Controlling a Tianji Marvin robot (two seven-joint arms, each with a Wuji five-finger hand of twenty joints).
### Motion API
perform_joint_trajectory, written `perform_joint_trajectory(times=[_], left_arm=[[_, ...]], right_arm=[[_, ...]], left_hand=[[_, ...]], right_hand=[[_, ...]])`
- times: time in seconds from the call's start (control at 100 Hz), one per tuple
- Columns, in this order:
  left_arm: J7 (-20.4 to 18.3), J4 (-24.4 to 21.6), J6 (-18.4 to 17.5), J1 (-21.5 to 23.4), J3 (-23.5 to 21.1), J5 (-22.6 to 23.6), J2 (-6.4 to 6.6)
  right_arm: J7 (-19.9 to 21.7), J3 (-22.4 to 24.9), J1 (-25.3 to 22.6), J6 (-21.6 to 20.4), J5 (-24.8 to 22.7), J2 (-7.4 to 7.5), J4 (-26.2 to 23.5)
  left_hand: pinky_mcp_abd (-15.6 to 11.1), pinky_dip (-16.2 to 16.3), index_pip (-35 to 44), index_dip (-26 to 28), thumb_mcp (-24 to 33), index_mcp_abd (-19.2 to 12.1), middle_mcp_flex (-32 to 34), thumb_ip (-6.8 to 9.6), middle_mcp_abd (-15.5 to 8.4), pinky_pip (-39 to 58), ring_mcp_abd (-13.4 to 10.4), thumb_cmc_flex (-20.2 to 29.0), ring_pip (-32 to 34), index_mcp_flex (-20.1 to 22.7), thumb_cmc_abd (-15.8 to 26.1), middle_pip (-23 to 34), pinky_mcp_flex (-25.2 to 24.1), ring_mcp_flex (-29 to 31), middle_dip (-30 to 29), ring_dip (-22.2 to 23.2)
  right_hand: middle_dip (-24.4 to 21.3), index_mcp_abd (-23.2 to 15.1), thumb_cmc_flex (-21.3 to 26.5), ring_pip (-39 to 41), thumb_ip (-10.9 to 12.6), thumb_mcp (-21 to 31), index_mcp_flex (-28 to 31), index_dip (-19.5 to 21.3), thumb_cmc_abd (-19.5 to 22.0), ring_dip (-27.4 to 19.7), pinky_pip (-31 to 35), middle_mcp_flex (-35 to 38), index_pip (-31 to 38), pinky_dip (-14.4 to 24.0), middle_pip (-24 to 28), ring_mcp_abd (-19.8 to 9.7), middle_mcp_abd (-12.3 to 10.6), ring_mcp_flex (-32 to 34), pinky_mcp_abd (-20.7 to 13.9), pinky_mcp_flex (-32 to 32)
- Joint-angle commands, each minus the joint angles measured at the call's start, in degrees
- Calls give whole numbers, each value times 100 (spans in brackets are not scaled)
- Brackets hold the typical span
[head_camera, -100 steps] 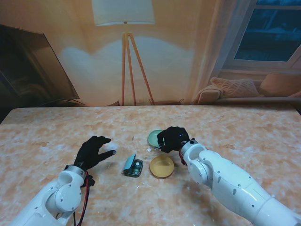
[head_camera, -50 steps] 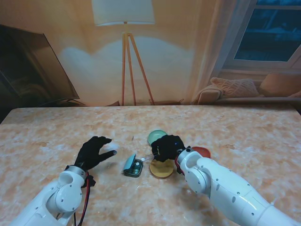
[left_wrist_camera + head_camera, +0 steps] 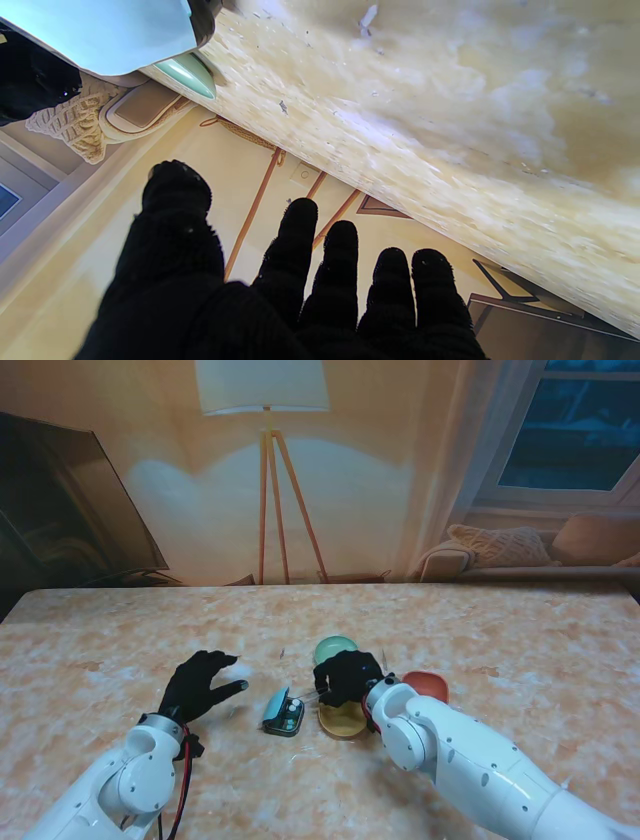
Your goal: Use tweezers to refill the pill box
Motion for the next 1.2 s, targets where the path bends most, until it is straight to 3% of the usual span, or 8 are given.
perform_joint_trajectory(times=[0.0, 0.75, 1.19], left_arm=[[-60, -43, 22, 59, -17, -7, -22], [-18, -77, 74, 106, -51, -41, -36], [-19, -109, 70, 115, -62, -11, -32]], right_arm=[[109, -37, 7, 27, 20, -70, 18], [124, -140, 129, 153, 220, -159, 210], [332, 644, -314, 210, -306, 149, -480]], left_hand=[[-239, 70, 106, -54, -92, -72, 110, 134, -113, 69, -161, 131, 108, 117, 280, -16, -14, 10, 60, -34], [-253, 107, 156, -91, -121, -61, 149, 130, -124, 146, -161, 218, 162, 195, 321, 18, -21, 22, 84, -35], [-248, 97, 144, -106, -121, -63, 135, 129, -124, 132, -166, 193, 148, 172, 293, 7, -28, 16, 79, -42]], right_hand=[[56, -387, 128, 137, 64, 207, 196, 24, 108, 50, 182, 168, 280, 17, 57, -639, 638, 36, -558, 127], [48, -295, 77, -5, -26, 320, -115, 75, -161, 19, -4, -22, 116, -32, -170, -584, 609, -174, -484, -66], [72, -255, 130, 62, 18, 192, 108, -8, 157, 43, 93, 114, 179, 17, -112, -550, 619, -82, -444, -34]])
